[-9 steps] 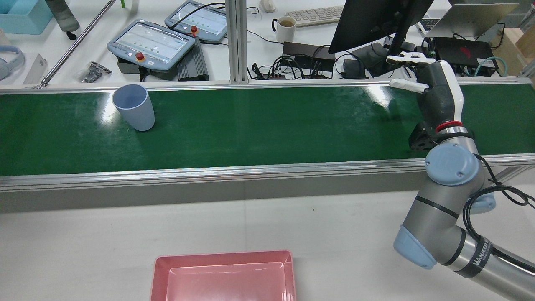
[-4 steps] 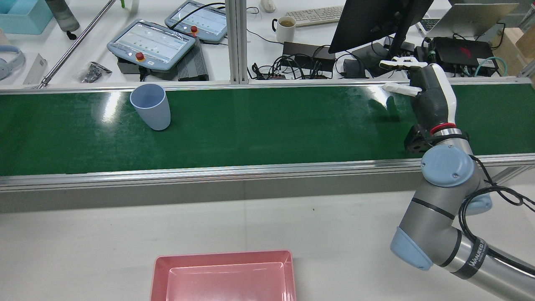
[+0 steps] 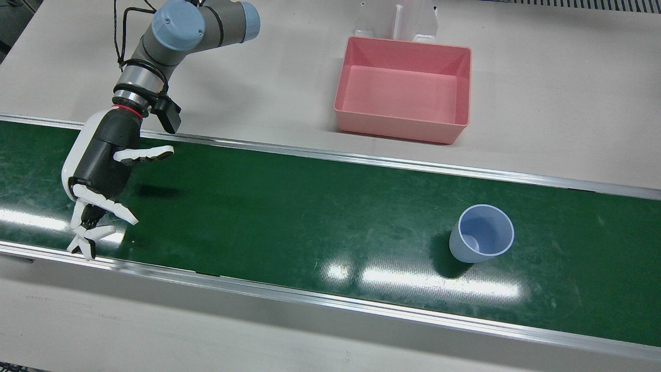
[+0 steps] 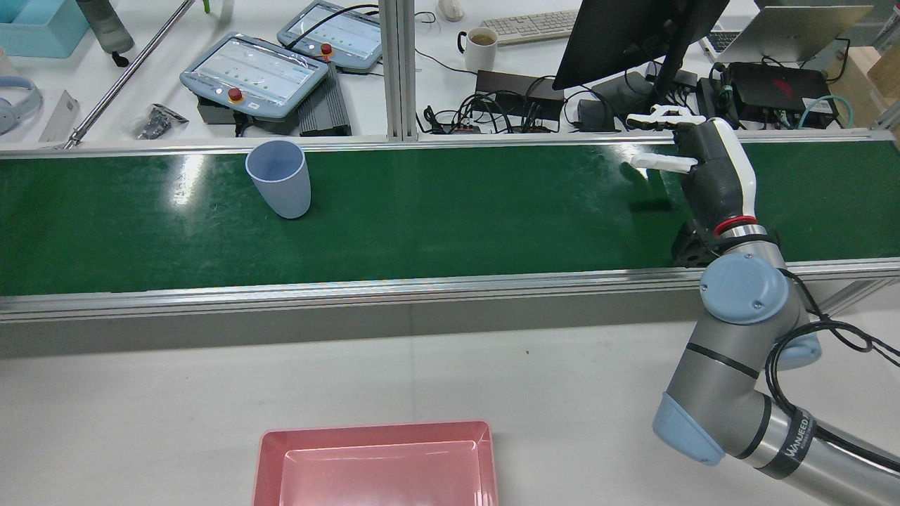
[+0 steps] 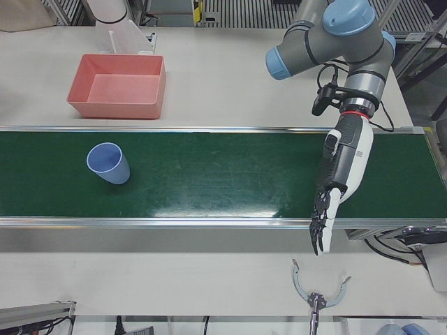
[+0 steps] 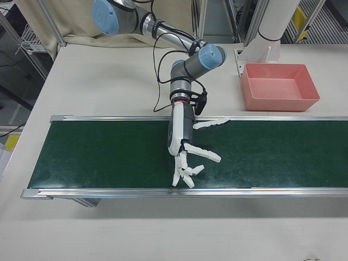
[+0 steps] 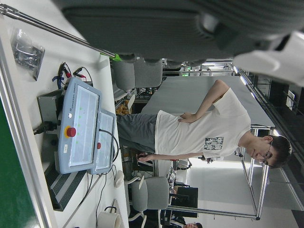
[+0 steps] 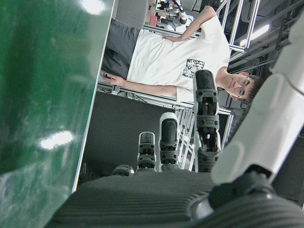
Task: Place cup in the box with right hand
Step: 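Wait with the open right hand as the blue cup rides closer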
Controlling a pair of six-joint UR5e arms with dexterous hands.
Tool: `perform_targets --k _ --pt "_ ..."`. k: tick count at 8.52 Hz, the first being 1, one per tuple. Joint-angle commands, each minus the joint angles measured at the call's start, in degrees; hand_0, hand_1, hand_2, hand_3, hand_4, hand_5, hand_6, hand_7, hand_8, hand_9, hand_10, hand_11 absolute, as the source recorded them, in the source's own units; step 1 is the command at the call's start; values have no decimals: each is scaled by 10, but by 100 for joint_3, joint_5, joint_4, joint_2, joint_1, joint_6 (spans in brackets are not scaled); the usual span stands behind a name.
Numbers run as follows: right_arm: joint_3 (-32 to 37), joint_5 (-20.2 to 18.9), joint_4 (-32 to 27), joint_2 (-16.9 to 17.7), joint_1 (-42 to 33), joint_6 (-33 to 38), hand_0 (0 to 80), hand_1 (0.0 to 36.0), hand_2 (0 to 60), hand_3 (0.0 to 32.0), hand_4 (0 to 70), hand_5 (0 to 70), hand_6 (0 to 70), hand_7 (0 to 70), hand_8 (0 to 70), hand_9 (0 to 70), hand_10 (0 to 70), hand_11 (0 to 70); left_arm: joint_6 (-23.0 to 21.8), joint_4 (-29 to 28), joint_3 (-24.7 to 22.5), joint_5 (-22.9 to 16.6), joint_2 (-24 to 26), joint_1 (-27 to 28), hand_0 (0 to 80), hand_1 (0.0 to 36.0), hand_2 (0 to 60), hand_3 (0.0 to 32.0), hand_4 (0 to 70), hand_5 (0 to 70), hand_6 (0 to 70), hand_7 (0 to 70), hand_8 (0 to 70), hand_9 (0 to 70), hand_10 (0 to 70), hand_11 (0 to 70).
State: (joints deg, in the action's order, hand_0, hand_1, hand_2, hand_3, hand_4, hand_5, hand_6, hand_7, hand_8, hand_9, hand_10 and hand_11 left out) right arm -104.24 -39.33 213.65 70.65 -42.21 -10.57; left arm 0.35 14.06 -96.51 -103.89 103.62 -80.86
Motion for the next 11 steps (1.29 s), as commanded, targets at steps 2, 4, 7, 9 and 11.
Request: perform_targets --k 2,4,7,9,11 --pt "18 -5 1 1 19 -24 499 15 0 0 669 10 125 662 73 224 0 0 0 0 1 0 0 0 0 0 0 0 0 0 0 0 0 0 0 0" --pt "18 -5 1 2 19 -24 493 8 0 0 690 7 128 677 76 229 0 0 0 0 1 0 0 0 0 0 0 0 0 0 0 0 0 0 0 0" --pt "35 -5 10 19 63 -24 495 8 0 0 691 6 127 675 75 228 0 0 0 0 1 0 0 0 0 0 0 0 0 0 0 0 0 0 0 0" --pt "123 -5 10 19 72 -24 493 8 0 0 690 6 127 675 75 228 0 0 0 0 1 0 0 0 0 0 0 0 0 0 0 0 0 0 0 0" --pt "132 -5 10 37 72 -24 496 11 0 0 682 7 124 660 74 224 0 0 0 0 1 0 0 0 0 0 0 0 0 0 0 0 0 0 0 0"
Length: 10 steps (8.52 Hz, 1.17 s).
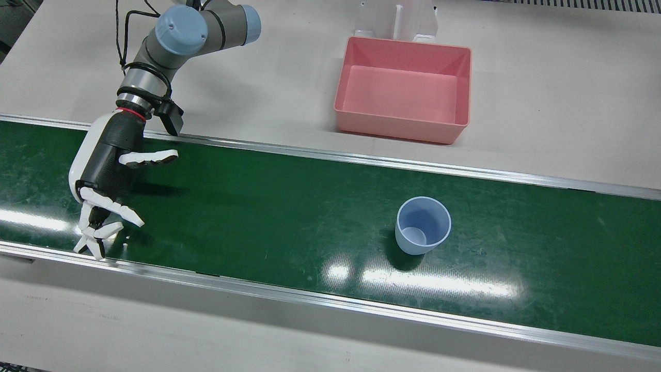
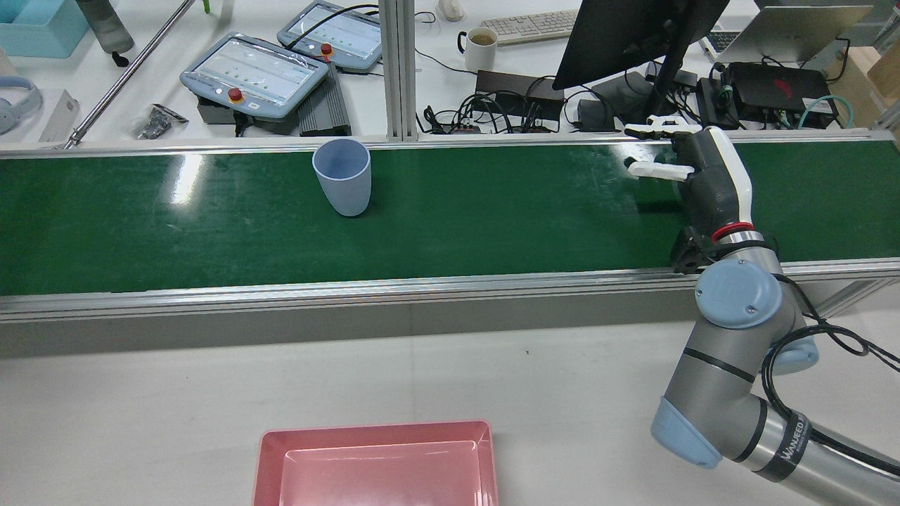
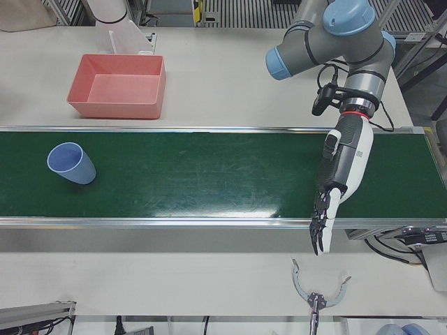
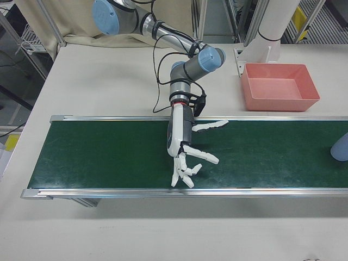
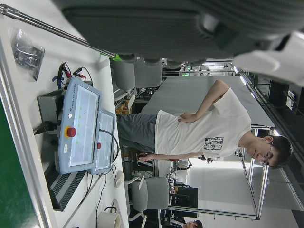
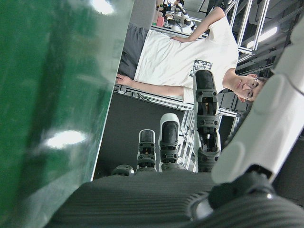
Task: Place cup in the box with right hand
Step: 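Wait with the open right hand as the blue cup rides closer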
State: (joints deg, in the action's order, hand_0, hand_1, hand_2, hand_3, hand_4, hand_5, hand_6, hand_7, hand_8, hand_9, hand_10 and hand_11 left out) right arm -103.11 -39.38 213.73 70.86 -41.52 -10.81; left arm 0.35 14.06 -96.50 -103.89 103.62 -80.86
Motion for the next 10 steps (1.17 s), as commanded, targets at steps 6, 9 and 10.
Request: perform_targets --k 6,9,10 --pt "37 0 -6 24 4 0 494 9 0 0 700 6 127 676 75 229 0 0 0 0 0 0 0 0 0 0 0 0 0 0 0 0 0 0 0 0" --pt "37 0 -6 16 4 0 494 8 0 0 697 6 126 671 76 228 0 0 0 0 0 0 0 0 0 0 0 0 0 0 0 0 0 0 0 0" --pt "37 0 -6 16 4 0 495 8 0 0 700 6 126 672 76 229 0 0 0 0 0 0 0 9 0 0 0 0 0 0 0 0 0 0 0 0"
